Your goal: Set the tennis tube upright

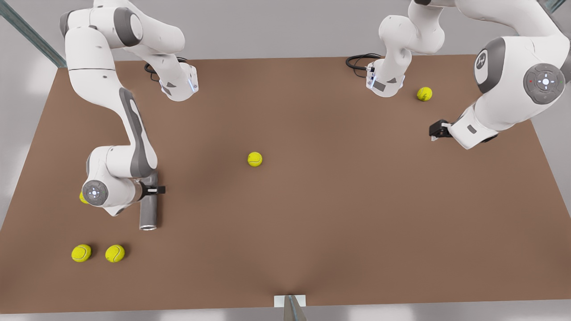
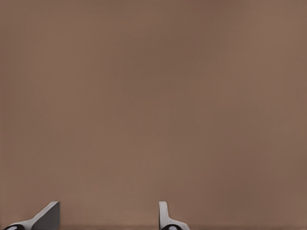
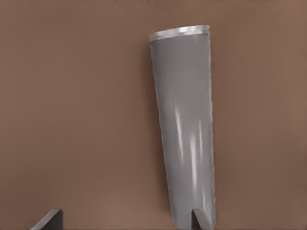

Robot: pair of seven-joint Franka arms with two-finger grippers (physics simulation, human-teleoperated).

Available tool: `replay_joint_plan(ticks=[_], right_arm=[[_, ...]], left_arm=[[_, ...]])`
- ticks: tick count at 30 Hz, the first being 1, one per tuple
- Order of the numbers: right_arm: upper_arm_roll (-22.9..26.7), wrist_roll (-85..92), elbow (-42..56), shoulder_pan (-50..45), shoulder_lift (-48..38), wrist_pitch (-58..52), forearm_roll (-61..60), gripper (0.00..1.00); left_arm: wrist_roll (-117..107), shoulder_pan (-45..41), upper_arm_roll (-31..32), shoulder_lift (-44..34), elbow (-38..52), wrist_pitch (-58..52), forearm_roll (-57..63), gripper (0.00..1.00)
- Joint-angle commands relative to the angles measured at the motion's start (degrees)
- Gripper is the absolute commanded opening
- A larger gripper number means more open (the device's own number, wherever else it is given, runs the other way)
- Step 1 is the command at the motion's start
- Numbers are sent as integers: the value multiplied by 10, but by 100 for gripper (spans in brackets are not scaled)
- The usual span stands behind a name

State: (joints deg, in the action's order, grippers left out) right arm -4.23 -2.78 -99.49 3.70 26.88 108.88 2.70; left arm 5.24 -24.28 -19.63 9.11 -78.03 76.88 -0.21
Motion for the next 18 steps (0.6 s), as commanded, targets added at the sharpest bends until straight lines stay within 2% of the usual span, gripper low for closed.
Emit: replay_joint_plan(ticks=[1,7,18], right_arm=[[0,8,-1,15,16,97,14,100],[0,23,0,28,75,177,31,100],[0,58,-1,32,101,237,30,100]], left_arm=[[-4,0,-1,9,0,0,0,100],[-5,-2,-1,10,0,-2,0,100],[-7,-15,-1,14,1,-2,1,100]])
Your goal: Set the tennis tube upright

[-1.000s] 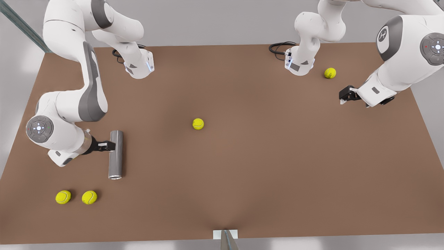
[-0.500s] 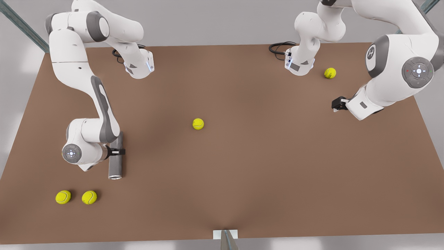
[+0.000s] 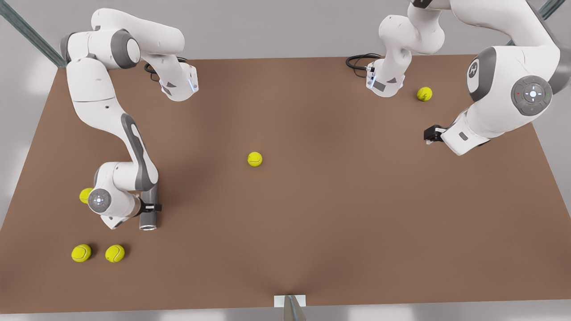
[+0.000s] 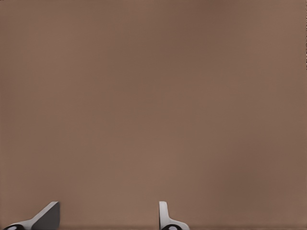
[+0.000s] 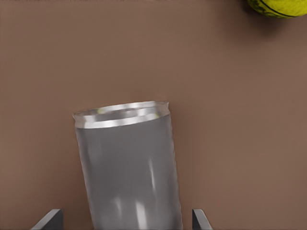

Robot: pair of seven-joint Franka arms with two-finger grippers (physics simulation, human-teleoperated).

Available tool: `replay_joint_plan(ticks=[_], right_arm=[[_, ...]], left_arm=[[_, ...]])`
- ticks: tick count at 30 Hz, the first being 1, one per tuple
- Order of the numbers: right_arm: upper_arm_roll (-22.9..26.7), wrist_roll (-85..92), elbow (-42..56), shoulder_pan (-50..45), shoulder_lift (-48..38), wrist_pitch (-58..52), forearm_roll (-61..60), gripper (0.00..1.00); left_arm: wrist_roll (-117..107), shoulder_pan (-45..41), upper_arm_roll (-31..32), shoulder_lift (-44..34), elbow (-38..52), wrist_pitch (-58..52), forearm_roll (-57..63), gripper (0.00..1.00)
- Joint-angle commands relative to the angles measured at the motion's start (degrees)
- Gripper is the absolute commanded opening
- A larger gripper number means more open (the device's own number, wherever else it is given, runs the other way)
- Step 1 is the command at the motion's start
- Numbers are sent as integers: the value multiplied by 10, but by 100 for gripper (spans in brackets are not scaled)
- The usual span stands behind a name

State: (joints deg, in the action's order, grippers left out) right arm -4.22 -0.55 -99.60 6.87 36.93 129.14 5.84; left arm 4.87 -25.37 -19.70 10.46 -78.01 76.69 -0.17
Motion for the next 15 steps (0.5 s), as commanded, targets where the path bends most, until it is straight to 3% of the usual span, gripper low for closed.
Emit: replay_joint_plan(ticks=[1,8,15], right_arm=[[0,35,0,0,2,36,-1,100],[0,35,2,-2,10,38,0,93],[0,36,0,-1,15,38,0,94]], left_arm=[[-3,-5,-1,1,1,0,1,100],[-3,-4,-1,2,1,0,1,100],[-3,-5,-1,4,0,0,1,100]])
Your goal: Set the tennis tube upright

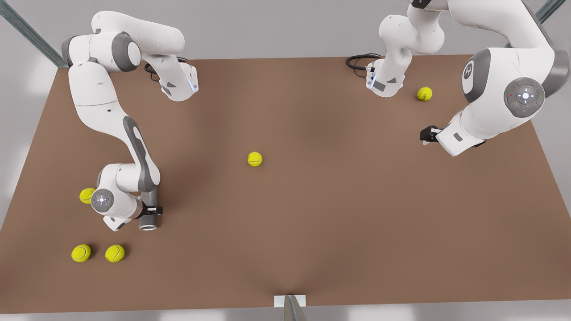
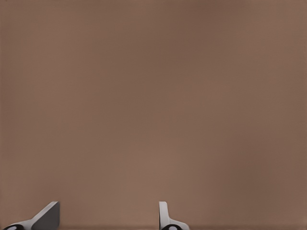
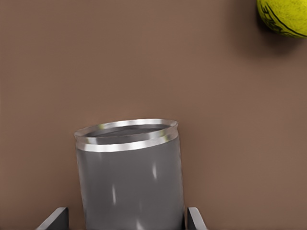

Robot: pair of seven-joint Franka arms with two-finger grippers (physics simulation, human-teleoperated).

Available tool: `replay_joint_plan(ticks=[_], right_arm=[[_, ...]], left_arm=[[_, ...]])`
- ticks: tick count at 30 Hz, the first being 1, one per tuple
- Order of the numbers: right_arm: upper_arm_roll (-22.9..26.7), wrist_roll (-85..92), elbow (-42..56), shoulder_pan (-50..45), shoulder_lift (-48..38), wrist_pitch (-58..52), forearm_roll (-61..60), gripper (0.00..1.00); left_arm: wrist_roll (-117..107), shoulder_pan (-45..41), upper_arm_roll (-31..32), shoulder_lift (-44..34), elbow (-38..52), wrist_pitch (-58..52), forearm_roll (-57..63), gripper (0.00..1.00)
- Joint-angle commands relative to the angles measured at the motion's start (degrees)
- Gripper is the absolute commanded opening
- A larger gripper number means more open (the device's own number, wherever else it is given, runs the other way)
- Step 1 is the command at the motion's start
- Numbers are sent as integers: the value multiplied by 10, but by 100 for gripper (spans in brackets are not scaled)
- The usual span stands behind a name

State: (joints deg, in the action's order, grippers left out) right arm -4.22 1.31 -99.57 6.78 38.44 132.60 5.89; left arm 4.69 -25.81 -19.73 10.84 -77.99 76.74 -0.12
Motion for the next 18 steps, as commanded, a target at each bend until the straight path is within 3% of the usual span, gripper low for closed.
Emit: replay_joint_plan(ticks=[1,9,18], right_arm=[[0,18,1,0,2,4,-1,94],[0,21,2,1,10,6,-1,94],[0,26,4,1,20,7,-1,80]], left_arm=[[-1,0,0,1,0,0,0,100],[-1,1,0,5,0,1,0,100],[-2,1,0,6,0,0,0,100]])
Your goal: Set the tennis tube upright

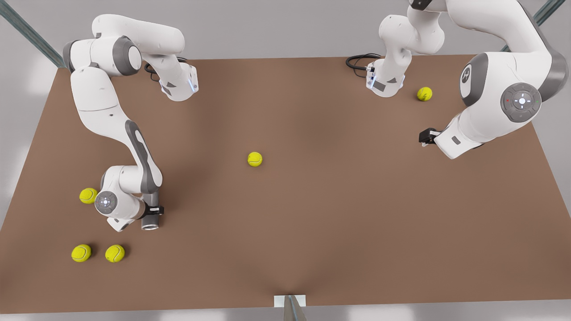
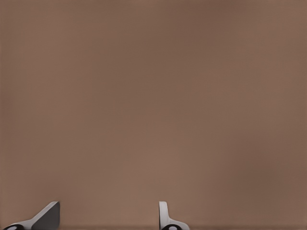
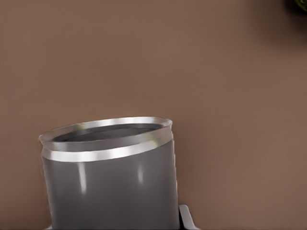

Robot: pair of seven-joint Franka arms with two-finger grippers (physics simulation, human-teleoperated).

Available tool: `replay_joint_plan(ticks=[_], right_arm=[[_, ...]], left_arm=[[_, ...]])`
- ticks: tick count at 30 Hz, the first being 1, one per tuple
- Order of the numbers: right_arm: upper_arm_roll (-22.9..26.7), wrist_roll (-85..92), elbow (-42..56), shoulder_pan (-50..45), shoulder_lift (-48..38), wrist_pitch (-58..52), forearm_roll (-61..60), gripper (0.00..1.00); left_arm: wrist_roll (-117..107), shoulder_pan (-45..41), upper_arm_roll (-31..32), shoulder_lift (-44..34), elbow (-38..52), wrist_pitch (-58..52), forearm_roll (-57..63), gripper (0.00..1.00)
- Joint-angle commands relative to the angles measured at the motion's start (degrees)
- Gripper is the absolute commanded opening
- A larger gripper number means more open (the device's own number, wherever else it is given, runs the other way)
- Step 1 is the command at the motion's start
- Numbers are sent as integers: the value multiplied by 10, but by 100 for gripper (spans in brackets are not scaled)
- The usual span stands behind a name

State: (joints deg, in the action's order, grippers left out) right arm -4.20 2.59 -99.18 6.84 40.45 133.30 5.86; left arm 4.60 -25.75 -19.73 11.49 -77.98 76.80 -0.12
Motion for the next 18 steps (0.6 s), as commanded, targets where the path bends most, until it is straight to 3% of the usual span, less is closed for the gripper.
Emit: replay_joint_plan(ticks=[1,10,14,18], right_arm=[[0,14,1,0,0,0,-1,77],[-2,11,5,-9,-12,-13,-2,73],[-63,12,85,-11,-30,-110,-1,72],[-118,16,110,-33,-30,-122,21,72]], left_arm=[[-1,0,0,-1,0,-1,0,100],[-1,0,0,-1,0,-2,0,100],[-1,0,0,-1,0,-1,0,100],[-1,0,0,-1,0,-1,0,100]])
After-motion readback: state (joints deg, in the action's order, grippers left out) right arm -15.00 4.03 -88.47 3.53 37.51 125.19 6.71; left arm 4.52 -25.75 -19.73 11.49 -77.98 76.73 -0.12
